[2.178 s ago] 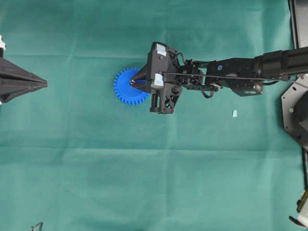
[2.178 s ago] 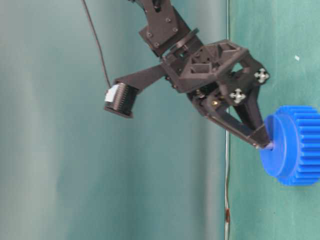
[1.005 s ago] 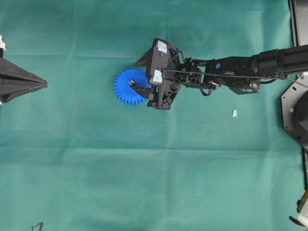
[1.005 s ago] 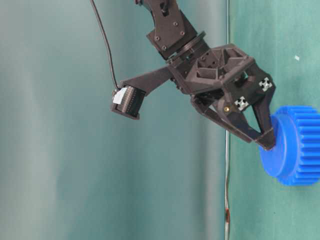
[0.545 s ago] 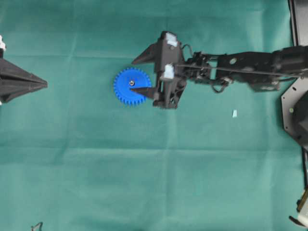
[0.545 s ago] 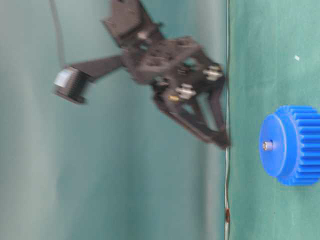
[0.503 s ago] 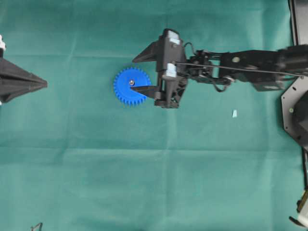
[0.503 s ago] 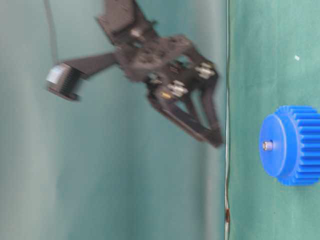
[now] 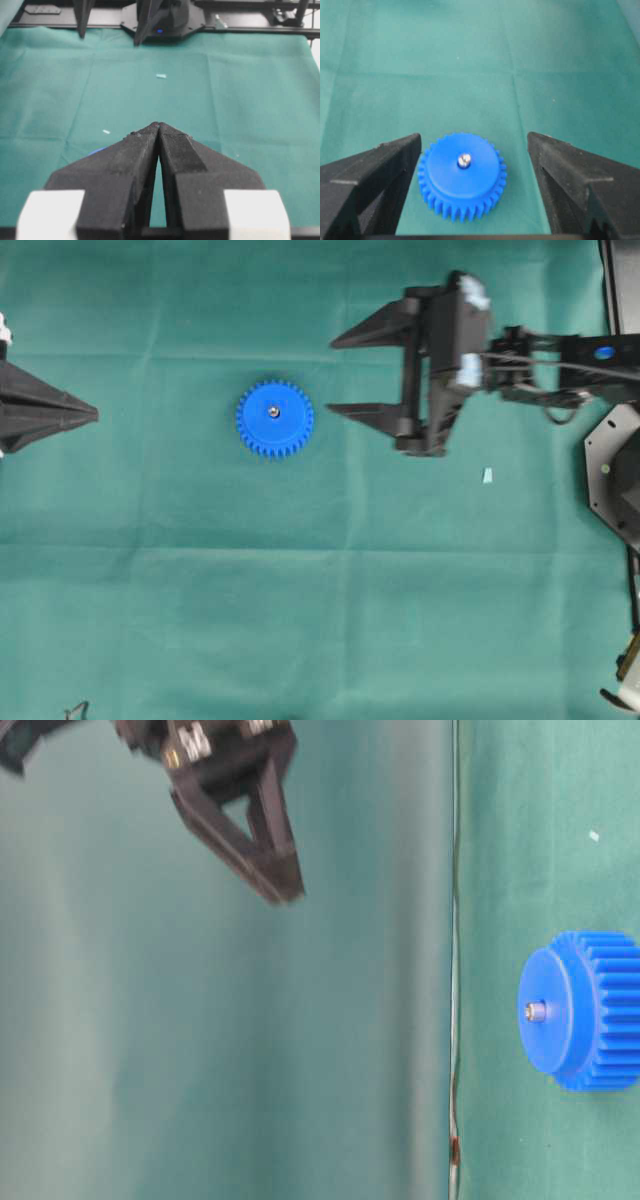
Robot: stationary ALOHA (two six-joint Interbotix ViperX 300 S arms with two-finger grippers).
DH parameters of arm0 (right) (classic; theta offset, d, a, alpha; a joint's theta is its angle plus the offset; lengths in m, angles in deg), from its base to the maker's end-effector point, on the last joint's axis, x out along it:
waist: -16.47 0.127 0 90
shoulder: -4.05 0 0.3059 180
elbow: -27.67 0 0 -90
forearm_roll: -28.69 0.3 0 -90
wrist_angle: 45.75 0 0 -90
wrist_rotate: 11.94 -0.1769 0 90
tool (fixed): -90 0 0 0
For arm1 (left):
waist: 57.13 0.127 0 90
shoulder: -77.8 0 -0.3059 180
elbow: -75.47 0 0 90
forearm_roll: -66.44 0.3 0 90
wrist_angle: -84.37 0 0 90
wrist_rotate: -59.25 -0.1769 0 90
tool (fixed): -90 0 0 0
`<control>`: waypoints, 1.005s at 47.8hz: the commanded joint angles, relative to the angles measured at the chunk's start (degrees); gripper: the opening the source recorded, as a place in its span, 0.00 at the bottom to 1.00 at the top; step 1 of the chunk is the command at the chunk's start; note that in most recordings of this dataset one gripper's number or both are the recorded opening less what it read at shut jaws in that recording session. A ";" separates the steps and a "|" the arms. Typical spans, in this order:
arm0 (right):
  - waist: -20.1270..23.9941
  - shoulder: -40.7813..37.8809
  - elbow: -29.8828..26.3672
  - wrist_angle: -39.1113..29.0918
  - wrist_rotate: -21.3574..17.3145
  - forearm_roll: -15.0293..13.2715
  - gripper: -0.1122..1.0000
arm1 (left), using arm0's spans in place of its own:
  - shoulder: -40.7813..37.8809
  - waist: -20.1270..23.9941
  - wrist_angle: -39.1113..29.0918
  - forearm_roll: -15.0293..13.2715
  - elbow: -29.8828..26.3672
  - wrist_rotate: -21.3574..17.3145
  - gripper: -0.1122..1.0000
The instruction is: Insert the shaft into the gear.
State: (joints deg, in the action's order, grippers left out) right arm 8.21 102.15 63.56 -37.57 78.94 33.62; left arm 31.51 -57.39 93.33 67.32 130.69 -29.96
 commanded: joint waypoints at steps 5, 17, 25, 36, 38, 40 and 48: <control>0.09 9.32 4.66 0.44 -0.09 0.00 0.92 | -0.18 0.09 0.35 0.09 -1.14 0.00 0.10; 0.09 20.74 10.20 -2.20 -0.18 -0.09 0.91 | 0.09 0.26 0.35 0.18 -1.23 -0.44 0.10; 0.09 26.54 12.92 -4.92 -0.35 0.00 0.91 | 0.09 0.35 0.35 0.18 -1.14 -0.26 0.10; 0.09 29.27 13.80 -7.38 -0.44 0.09 0.91 | 0.18 0.35 0.26 0.26 -1.23 -0.35 0.10; 0.09 29.27 13.80 -7.47 -0.44 0.09 0.91 | 0.26 0.44 0.26 0.18 -1.32 -0.35 0.10; 0.09 29.18 13.80 -7.47 -0.44 0.00 0.91 | 0.26 0.44 0.26 0.18 -1.23 -0.35 0.10; 0.00 29.18 13.80 -7.29 -0.44 0.00 0.91 | 0.35 0.79 0.18 0.26 -1.32 -0.35 0.10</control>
State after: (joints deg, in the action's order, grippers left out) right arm 8.30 131.42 77.97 -45.22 78.59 33.62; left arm 31.95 -57.04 93.25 67.41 130.69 -30.22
